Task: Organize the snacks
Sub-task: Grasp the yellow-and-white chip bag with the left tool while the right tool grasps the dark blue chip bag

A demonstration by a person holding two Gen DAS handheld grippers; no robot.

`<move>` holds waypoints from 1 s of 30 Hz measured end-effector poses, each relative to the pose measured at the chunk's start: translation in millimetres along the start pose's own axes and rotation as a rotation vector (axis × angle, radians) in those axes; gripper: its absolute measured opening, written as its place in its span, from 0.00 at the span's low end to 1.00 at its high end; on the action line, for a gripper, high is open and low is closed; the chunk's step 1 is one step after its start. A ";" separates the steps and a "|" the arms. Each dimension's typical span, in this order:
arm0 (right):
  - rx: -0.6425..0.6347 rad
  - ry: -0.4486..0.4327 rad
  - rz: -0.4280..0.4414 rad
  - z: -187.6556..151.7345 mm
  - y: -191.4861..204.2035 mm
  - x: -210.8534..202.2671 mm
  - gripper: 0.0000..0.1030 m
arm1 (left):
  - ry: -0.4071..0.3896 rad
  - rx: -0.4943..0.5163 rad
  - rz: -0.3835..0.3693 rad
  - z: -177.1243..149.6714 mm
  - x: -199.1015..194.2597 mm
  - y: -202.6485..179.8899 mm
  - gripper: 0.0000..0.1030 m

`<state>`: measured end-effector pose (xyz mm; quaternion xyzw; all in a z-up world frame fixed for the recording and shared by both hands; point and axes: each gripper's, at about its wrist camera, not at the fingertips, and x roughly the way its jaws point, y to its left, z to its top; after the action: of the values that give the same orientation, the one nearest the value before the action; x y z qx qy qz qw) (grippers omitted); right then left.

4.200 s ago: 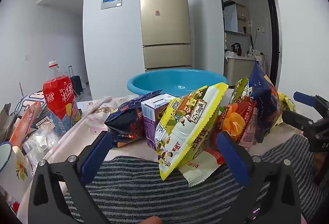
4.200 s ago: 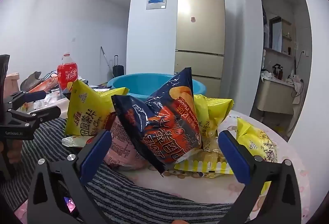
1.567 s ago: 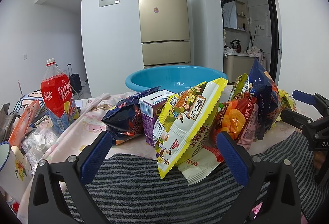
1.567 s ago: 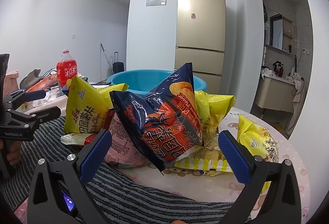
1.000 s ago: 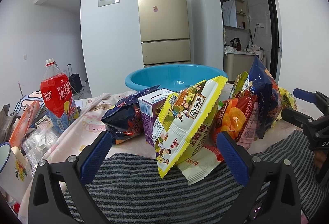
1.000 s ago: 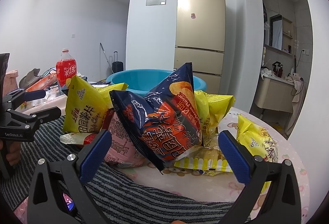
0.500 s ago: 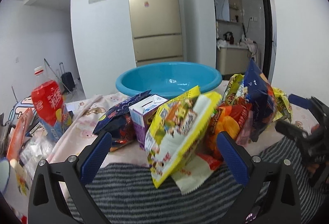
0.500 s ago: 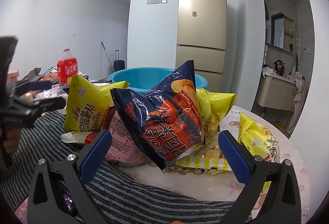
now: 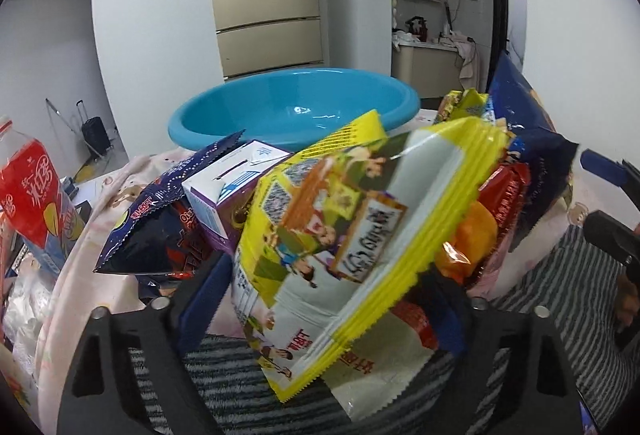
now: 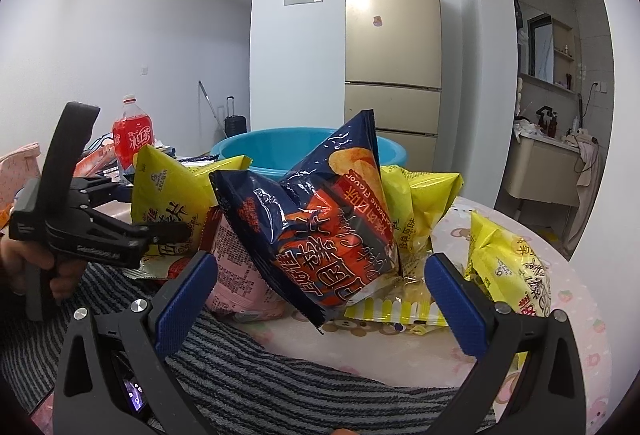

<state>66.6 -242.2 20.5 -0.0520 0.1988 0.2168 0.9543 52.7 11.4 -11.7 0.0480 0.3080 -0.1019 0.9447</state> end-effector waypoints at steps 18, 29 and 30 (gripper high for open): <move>0.064 0.013 0.092 10.4 -18.8 3.8 1.00 | -0.210 -0.003 -0.032 -13.0 -60.2 18.1 0.60; -0.265 0.186 0.020 25.2 1.9 68.4 1.00 | -0.220 -0.025 -0.037 -2.9 -52.6 2.8 0.60; -0.274 0.199 0.001 24.6 3.8 74.9 1.00 | -0.222 -0.026 -0.035 -3.3 -52.5 2.6 0.60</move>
<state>135.7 -204.8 12.9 -0.2027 0.2607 0.2360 0.9139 10.0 23.1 16.8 0.0190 0.2034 -0.1192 0.9716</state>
